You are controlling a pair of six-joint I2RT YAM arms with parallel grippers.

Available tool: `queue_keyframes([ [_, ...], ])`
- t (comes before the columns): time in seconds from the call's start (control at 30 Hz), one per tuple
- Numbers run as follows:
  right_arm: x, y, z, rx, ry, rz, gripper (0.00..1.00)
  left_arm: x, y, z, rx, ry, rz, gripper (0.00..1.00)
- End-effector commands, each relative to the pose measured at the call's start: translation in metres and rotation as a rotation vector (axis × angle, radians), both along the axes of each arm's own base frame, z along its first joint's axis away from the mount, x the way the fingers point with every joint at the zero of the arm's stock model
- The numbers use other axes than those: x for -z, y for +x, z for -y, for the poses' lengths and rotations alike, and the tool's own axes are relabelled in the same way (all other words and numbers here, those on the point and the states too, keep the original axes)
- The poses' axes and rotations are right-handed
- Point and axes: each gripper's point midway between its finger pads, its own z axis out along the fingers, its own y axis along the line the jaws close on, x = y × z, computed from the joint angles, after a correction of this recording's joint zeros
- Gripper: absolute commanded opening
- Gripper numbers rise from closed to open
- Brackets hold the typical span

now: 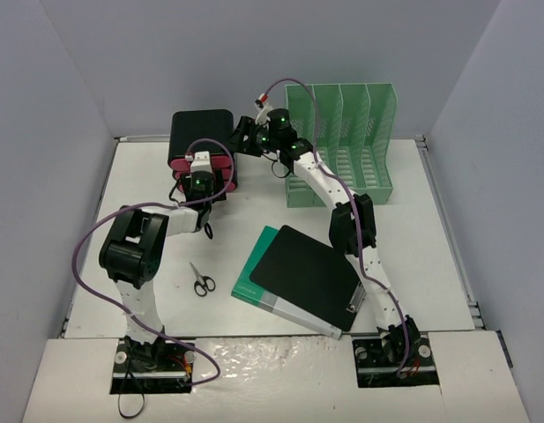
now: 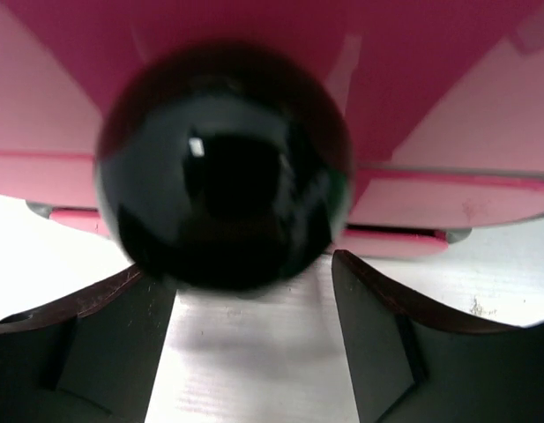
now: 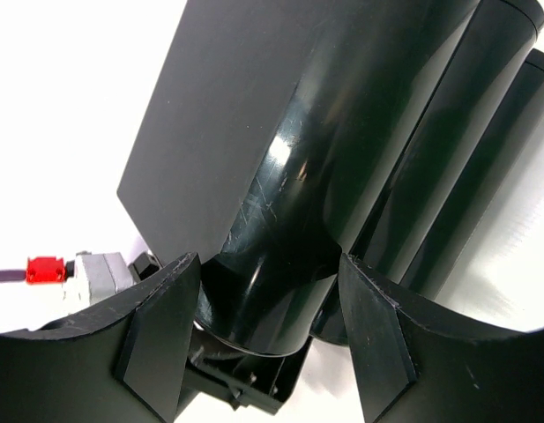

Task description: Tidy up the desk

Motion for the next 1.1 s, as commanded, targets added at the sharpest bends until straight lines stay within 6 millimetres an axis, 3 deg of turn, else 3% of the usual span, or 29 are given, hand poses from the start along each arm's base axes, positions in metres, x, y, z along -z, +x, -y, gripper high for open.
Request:
queue_keyframes([
  [0.0,0.023,-0.016,-0.019,-0.056,-0.042,-0.003,0.58,-0.047,0.029,0.002,0.008,-0.043,0.139,0.65],
  [0.37,0.023,-0.013,-0.013,-0.05,-0.046,-0.001,0.58,-0.039,0.036,0.001,0.002,-0.055,0.126,0.5],
  [0.87,0.023,-0.008,-0.008,-0.039,-0.046,-0.001,0.58,-0.038,0.036,-0.003,-0.009,-0.07,0.116,0.0],
  [1.07,0.024,-0.009,-0.008,-0.038,-0.045,-0.006,0.58,-0.038,0.019,-0.007,-0.028,-0.091,0.102,0.0],
])
